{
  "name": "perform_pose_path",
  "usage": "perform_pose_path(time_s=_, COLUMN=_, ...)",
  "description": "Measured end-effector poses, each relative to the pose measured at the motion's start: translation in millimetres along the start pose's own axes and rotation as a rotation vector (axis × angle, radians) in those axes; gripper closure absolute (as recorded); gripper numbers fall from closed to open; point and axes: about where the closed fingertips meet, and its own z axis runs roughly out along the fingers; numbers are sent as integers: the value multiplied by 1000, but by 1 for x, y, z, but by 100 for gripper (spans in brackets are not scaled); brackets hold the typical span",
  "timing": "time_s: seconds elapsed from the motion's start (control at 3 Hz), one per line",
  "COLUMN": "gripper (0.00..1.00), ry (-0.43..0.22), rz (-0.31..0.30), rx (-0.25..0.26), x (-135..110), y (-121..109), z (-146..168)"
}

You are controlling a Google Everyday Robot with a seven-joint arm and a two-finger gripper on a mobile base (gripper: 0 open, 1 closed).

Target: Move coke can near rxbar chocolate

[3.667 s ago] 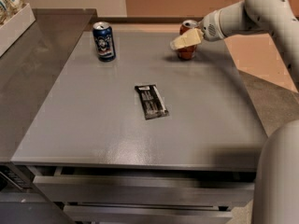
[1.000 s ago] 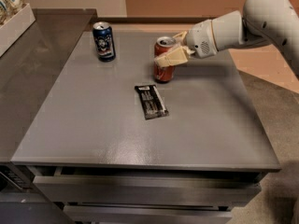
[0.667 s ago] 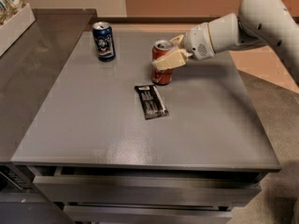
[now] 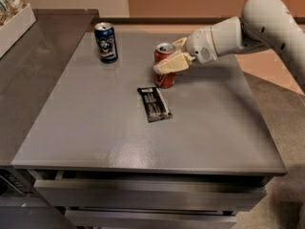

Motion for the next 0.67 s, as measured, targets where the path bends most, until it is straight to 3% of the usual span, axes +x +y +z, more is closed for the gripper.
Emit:
perform_pose_path(time_s=0.33, gripper=0, ry=0, rz=0, rx=-5, x=0, y=1, z=3)
perform_pose_path(time_s=0.67, gripper=0, ry=0, rz=0, rx=-5, x=0, y=1, z=3)
